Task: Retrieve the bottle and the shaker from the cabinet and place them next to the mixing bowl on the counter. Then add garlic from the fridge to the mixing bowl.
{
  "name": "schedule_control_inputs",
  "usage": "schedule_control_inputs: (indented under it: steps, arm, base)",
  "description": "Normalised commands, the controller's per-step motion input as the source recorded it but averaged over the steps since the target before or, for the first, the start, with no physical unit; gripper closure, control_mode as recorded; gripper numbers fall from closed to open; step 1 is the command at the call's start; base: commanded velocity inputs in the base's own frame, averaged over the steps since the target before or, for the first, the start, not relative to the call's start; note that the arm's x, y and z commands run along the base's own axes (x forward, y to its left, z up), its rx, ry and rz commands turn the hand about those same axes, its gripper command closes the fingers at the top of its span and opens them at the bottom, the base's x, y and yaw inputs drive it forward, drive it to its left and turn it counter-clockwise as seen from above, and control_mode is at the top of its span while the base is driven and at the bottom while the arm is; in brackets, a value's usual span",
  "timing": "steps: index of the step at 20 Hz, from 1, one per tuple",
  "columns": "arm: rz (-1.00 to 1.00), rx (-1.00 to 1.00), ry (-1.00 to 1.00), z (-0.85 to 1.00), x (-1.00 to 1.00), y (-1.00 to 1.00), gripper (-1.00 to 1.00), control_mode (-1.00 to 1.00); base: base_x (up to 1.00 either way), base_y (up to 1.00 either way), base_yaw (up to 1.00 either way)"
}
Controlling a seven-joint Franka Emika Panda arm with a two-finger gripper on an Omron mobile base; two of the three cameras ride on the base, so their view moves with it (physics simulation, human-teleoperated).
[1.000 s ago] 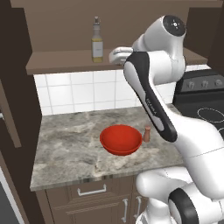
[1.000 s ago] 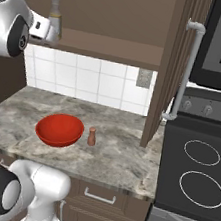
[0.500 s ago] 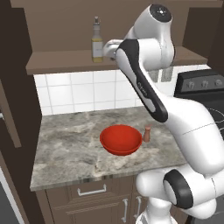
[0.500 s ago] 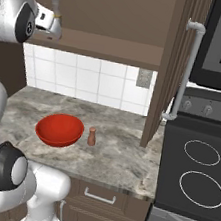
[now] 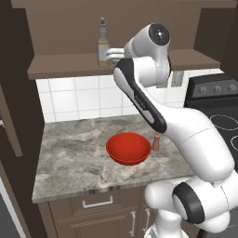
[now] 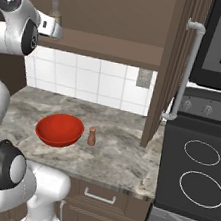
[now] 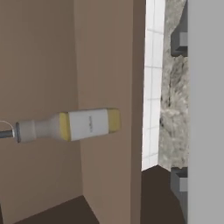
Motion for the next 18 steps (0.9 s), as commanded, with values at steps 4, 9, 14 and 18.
schedule_control_inputs:
  steps: [4, 9, 14, 18]
  arm:
    - [0.0, 0.0, 0.0, 0.22, 0.47, 0.02, -1.0, -1.0]
    - [0.0, 0.0, 0.07, 0.41, 0.43, 0.01, -1.0, -1.0]
    - [0.0, 0.0, 0.02, 0.17, 0.34, 0.09, -1.0, -1.0]
    - [0.0, 0.0, -0.02, -0.03, 0.19, 0.22, -1.0, -1.0]
  base:
    - [0.0, 0.0, 0.0]
    - [0.0, 0.0, 0.0]
    - [0.0, 0.0, 0.0]
    - [0.0, 0.0, 0.0]
